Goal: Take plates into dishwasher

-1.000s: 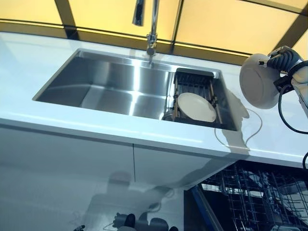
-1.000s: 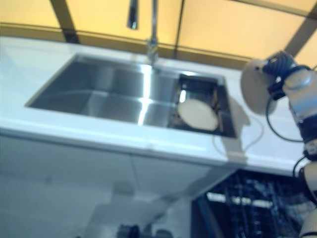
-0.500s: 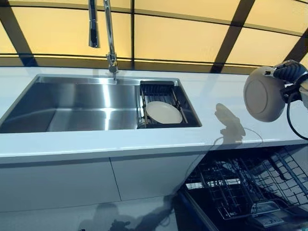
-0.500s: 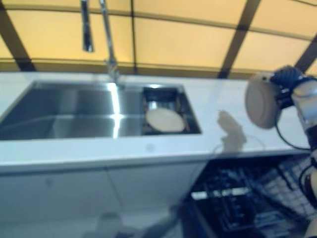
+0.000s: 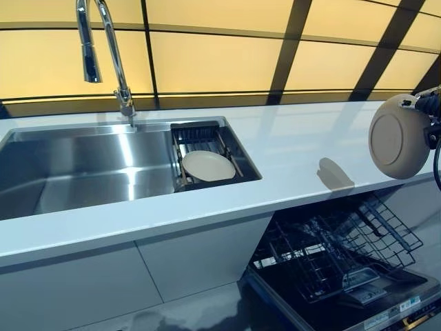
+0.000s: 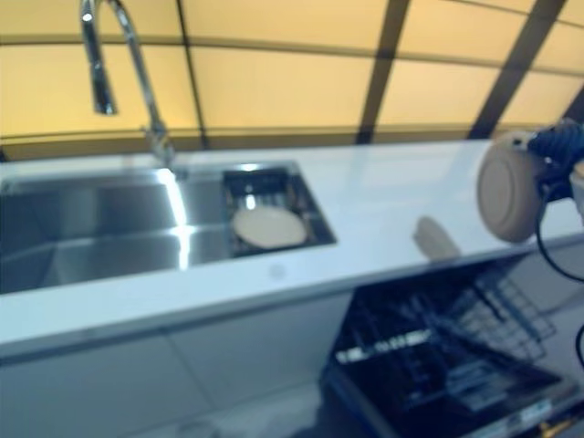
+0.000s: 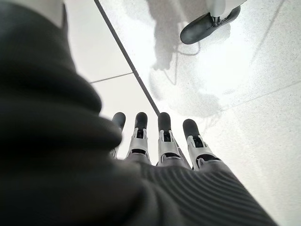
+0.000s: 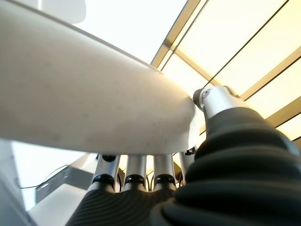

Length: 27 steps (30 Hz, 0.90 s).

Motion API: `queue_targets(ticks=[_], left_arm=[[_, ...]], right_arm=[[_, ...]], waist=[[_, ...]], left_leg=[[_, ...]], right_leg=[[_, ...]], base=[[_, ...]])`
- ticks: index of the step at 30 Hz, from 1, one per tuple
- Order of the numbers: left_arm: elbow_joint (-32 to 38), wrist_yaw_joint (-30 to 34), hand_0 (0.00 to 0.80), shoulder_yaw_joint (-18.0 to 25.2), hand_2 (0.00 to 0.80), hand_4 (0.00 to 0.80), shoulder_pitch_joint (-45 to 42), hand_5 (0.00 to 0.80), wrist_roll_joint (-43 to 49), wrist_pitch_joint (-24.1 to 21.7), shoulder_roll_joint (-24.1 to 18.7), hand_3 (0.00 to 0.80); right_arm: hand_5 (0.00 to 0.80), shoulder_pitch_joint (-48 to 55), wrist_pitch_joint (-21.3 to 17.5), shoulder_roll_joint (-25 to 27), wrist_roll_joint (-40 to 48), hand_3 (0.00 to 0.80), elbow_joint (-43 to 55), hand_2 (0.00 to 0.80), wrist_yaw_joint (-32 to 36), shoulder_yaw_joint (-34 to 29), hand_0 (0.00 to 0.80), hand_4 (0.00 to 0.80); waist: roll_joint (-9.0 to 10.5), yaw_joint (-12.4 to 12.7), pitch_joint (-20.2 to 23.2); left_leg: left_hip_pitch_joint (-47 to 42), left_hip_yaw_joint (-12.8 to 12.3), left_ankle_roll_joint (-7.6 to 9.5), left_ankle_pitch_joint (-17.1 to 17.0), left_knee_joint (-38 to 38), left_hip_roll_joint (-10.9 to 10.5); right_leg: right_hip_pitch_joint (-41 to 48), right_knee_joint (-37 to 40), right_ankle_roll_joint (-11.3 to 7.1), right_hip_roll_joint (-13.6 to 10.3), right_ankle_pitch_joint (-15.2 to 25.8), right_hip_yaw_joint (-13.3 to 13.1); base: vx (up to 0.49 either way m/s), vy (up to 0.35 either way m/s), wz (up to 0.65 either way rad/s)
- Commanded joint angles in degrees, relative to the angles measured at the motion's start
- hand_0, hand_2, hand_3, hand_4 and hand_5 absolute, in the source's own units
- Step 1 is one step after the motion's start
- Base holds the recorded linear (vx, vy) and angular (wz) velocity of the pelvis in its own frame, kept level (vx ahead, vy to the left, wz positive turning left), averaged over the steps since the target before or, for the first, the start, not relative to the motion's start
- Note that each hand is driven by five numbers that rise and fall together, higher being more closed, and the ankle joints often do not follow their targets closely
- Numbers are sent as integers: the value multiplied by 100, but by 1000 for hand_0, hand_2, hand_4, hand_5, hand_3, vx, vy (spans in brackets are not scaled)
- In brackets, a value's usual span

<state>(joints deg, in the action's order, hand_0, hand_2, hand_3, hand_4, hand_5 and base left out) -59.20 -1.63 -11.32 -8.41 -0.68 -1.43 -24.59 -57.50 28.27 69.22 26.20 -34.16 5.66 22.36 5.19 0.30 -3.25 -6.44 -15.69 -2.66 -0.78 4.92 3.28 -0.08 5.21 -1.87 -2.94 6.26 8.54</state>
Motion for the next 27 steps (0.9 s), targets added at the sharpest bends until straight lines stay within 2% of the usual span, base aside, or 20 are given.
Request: queue_targets(ticks=[1,6,13,14,20,27], left_arm=[[-334,-24,0,-137,0,0,316,0,219,-152,-119,0],[-389,17,0,-165,0,0,394,0,309,-161,-119,0],[-499,138,0,-161,0,0,426,0,440,-146,-168,0],[-513,140,0,-164,0,0,429,0,428,-166,-157,0],[-502,136,0,-175,0,0,643,0,311,-264,-104,0],[-591,78,0,-80,0,0,701,0,311,-337,-111,0]], right_arm=[[800,-322,-99,459,63,800,111,800,-33,-359,800,800],[800,-144,-3,538,-78,800,185,800,303,-444,800,800],[800,482,-84,511,-215,800,331,800,705,-783,800,800],[800,567,-68,496,-211,800,377,800,763,-815,800,800],[800,1363,-66,333,-65,800,674,800,1002,-1353,800,800],[800,2227,-171,87,-167,800,912,800,1250,-1888,800,800]], waist=[[111,5,-67],[99,-140,-41],[28,-325,-81],[-4,-372,-85],[-68,-554,-116],[-150,-647,-176]], left_leg=[[-216,53,365,710,8,-155],[-236,-38,358,719,8,-131],[-261,-231,351,734,8,-82],[-307,-199,340,782,8,-73],[-358,-325,360,838,8,-49],[-327,-353,356,845,8,-54]], right_leg=[[513,-21,-401,15,-624,235],[489,-21,-386,47,-628,127],[408,-21,-389,62,-619,10],[435,-21,-419,65,-639,-22],[384,-21,-438,69,-631,-122],[318,-21,-425,65,-630,-180]], base=[[20,-46,-19],[32,-38,-13],[19,-41,-12],[47,-24,-7],[26,-21,-12],[-5,-10,-9]])
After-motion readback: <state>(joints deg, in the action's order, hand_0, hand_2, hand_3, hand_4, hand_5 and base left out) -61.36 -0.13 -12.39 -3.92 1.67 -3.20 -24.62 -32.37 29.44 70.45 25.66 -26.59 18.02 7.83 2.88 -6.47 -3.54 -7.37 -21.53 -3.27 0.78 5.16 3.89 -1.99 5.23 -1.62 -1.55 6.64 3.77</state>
